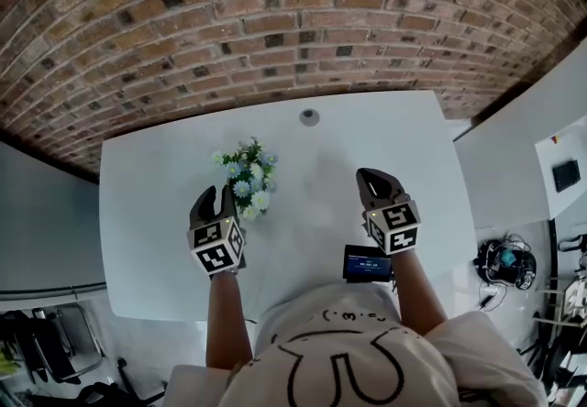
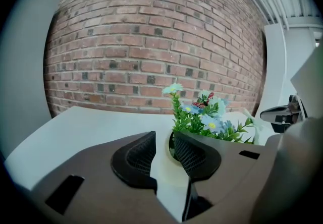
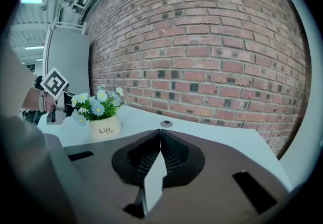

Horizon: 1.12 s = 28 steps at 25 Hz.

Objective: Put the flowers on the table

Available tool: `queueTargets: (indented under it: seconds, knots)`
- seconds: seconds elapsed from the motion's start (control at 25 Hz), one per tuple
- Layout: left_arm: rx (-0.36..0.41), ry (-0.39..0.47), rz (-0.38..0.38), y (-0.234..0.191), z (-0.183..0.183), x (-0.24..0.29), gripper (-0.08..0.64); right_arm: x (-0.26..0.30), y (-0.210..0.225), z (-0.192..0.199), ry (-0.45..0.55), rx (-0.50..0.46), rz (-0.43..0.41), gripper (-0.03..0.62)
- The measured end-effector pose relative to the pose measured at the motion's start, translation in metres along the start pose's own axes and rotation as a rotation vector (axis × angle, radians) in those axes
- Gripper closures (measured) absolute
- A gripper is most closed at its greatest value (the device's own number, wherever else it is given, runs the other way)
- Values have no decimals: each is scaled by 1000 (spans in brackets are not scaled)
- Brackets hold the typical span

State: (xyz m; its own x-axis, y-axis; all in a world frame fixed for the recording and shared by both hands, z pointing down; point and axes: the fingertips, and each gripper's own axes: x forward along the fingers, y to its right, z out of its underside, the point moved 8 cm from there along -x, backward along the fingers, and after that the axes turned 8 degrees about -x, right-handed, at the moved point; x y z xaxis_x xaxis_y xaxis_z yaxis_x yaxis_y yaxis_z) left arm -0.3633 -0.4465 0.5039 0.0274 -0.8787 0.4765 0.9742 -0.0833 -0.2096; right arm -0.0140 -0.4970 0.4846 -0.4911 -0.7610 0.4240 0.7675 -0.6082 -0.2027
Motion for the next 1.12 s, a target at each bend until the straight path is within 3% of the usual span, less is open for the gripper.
queueTargets:
  seconds: [0.44,0.8,1.12]
  knots:
    - [16,66,16,4,0,-44,450,-37,-14,-10,80,18,46,578]
    - [57,107,56,11,5,-74,544,-66,-29,-8,105,14,62,578]
    - [83,217,127,23,1,-101,548,-96,-30,-13,158,20,105,578]
